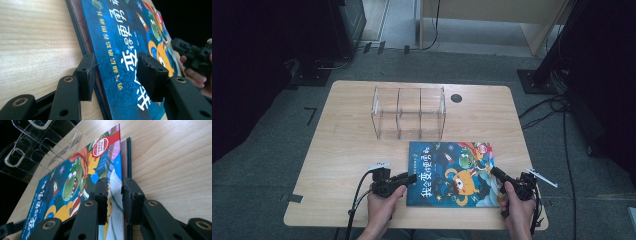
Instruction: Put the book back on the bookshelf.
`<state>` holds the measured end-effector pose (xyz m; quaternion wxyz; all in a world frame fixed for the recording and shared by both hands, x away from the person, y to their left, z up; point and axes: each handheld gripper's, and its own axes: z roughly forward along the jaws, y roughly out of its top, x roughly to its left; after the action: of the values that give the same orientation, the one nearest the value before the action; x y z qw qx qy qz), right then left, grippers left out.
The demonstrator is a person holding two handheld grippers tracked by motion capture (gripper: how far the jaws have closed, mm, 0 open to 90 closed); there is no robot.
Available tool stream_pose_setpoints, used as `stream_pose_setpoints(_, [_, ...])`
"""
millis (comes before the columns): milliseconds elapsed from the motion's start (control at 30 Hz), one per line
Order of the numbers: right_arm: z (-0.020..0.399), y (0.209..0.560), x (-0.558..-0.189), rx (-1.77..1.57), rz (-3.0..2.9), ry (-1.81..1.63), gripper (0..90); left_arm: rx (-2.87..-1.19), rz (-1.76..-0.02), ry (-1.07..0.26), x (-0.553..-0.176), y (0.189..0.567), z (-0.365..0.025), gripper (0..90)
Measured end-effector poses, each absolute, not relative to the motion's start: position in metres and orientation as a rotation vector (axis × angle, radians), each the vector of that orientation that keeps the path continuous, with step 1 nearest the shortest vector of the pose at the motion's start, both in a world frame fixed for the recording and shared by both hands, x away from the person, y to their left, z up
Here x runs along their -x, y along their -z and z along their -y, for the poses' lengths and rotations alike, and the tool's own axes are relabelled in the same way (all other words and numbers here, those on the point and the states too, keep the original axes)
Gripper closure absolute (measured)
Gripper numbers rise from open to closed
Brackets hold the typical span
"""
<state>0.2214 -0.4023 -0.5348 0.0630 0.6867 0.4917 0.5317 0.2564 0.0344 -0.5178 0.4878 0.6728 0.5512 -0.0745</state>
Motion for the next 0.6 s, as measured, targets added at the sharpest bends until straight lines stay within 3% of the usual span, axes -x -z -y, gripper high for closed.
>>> stream_pose_setpoints(600, [0.403, 0.520, -0.223, -1.903, -1.518, -1.687, 75.2, -1.583, -1.217, 0.207, -0.259, 0.510, -0.048, 55.4])
